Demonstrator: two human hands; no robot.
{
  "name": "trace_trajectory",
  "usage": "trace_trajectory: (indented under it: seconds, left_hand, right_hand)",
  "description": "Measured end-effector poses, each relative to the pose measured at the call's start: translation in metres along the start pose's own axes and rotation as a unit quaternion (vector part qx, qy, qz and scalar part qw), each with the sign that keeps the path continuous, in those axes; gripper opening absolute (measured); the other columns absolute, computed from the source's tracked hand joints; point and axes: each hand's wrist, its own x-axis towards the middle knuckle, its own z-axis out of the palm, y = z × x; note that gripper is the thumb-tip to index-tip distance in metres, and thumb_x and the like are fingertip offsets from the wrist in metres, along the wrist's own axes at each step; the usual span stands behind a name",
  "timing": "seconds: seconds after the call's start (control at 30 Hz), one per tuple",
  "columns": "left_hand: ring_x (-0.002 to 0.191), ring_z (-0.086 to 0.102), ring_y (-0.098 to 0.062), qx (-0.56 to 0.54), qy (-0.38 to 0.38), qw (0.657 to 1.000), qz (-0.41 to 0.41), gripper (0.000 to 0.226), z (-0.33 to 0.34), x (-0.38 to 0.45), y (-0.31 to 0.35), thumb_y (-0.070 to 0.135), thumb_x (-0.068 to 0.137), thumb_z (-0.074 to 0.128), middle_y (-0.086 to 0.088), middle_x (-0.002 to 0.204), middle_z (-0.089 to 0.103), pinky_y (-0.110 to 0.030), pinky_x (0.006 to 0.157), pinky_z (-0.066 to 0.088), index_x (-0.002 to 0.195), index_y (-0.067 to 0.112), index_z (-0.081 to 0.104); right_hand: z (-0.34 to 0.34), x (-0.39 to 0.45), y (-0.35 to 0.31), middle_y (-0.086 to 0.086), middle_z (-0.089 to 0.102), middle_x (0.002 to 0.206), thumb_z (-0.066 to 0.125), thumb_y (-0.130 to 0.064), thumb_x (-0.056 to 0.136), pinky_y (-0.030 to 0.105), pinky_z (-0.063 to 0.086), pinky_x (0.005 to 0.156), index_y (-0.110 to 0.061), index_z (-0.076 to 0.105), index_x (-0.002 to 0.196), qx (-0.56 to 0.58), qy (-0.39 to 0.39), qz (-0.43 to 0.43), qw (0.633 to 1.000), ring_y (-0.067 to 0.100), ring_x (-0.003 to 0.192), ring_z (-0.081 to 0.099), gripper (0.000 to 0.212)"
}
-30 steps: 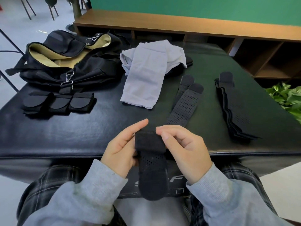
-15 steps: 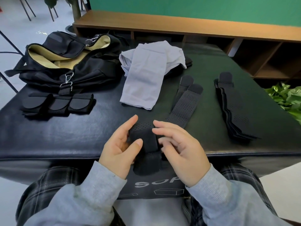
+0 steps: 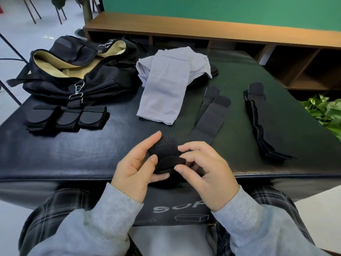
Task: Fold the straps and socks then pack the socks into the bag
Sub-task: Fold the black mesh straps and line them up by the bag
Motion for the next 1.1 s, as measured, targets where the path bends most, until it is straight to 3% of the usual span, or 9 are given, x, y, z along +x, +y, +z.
trace_trajectory:
  seconds: [0.1, 0.2, 0.33, 0.47, 0.57, 0.67, 0.87, 1.0, 1.1]
  left_hand:
    - [0.095, 0.068, -0.024, -0.006, -0.036, 0.999, 0.006, 0.026, -0.003, -0.001, 0.001, 0.032, 0.079, 0.064, -0.004, 0.102, 0.071, -0.037, 0.070, 0.056, 0.102, 0.043, 0.070]
    - [0.101, 0.065, -0.028, 0.027, -0.047, 0.998, 0.022, 0.049, -0.004, -0.002, 0.000, 0.064, 0.059, 0.074, -0.007, 0.103, 0.071, -0.045, 0.080, 0.054, 0.105, 0.046, 0.067]
    - [0.090, 0.068, -0.014, 0.051, -0.029, 0.996, 0.064, 0.042, 0.000, -0.002, 0.001, 0.030, 0.067, 0.076, 0.003, 0.095, 0.073, -0.028, 0.079, 0.054, 0.103, 0.049, 0.067]
    - [0.090, 0.067, -0.006, 0.037, -0.017, 0.995, 0.087, 0.047, 0.005, -0.002, 0.001, 0.001, 0.075, 0.065, 0.012, 0.098, 0.071, -0.014, 0.074, 0.050, 0.113, 0.028, 0.061]
    - [0.082, 0.062, -0.006, 0.046, 0.001, 0.993, 0.106, 0.054, 0.004, 0.000, -0.004, -0.001, 0.072, 0.057, 0.009, 0.086, 0.065, -0.015, 0.074, 0.049, 0.116, 0.030, 0.058]
    - [0.072, 0.052, -0.004, 0.098, 0.010, 0.988, 0.118, 0.061, 0.001, 0.002, -0.005, 0.002, 0.070, 0.058, 0.013, 0.081, 0.055, -0.016, 0.067, 0.046, 0.109, 0.049, 0.062]
    - [0.108, 0.060, -0.012, 0.152, -0.036, 0.980, 0.121, 0.061, -0.004, 0.000, -0.001, 0.006, 0.077, 0.057, 0.009, 0.113, 0.063, -0.025, 0.086, 0.048, 0.114, 0.054, 0.054]
    - [0.102, 0.061, -0.009, 0.239, -0.042, 0.961, 0.131, 0.039, -0.006, -0.002, 0.001, 0.026, 0.080, 0.059, 0.018, 0.108, 0.062, -0.029, 0.086, 0.051, 0.110, 0.051, 0.054]
    - [0.100, 0.061, -0.006, 0.271, 0.010, 0.951, 0.150, 0.040, -0.013, 0.004, 0.000, 0.020, 0.081, 0.058, 0.022, 0.107, 0.060, -0.023, 0.083, 0.050, 0.108, 0.050, 0.053]
  right_hand:
    - [-0.001, 0.001, -0.001, -0.014, 0.056, 0.101, 0.061, -0.030, 0.080, 0.005, 0.039, 0.067, -0.022, 0.065, 0.084, 0.002, 0.020, 0.014, 1.000, -0.001, 0.075, 0.053, 0.009]
    - [-0.002, 0.002, -0.001, -0.012, 0.057, 0.094, 0.061, -0.036, 0.077, 0.009, 0.041, 0.064, -0.031, 0.058, 0.084, 0.003, 0.022, 0.038, 0.999, 0.006, 0.071, 0.054, 0.009]
    - [0.000, 0.000, -0.003, -0.009, 0.059, 0.096, 0.070, -0.041, 0.072, 0.023, 0.047, 0.064, -0.046, 0.045, 0.088, 0.044, 0.011, 0.138, 0.989, 0.015, 0.065, 0.056, 0.030]
    - [0.001, 0.001, -0.005, -0.011, 0.063, 0.086, 0.069, -0.020, 0.083, 0.035, 0.052, 0.074, -0.035, 0.042, 0.095, 0.089, -0.030, 0.201, 0.975, 0.011, 0.072, 0.063, 0.033]
    - [0.002, 0.000, -0.006, -0.017, 0.062, 0.088, 0.065, -0.023, 0.086, 0.033, 0.051, 0.083, -0.043, 0.041, 0.100, 0.067, -0.080, 0.201, 0.974, 0.010, 0.082, 0.065, 0.034]
    - [0.004, 0.002, -0.009, -0.014, 0.059, 0.095, 0.067, -0.017, 0.085, 0.026, 0.049, 0.082, -0.044, 0.043, 0.099, 0.051, -0.068, 0.187, 0.979, 0.006, 0.084, 0.061, 0.039]
    - [0.002, 0.014, -0.016, -0.024, 0.056, 0.096, 0.069, -0.006, 0.082, 0.019, 0.046, 0.069, -0.039, 0.046, 0.097, 0.066, 0.016, 0.127, 0.990, 0.008, 0.071, 0.055, 0.043]
    - [0.007, 0.017, -0.022, -0.006, 0.058, 0.080, 0.068, -0.008, 0.082, 0.014, 0.043, 0.066, -0.040, 0.047, 0.097, 0.033, 0.046, 0.092, 0.994, 0.007, 0.068, 0.052, 0.042]
    - [0.015, 0.014, -0.012, -0.015, 0.058, 0.096, 0.060, -0.020, 0.084, 0.008, 0.037, 0.083, -0.039, 0.045, 0.103, -0.072, 0.050, 0.031, 0.996, -0.002, 0.090, 0.051, 0.031]
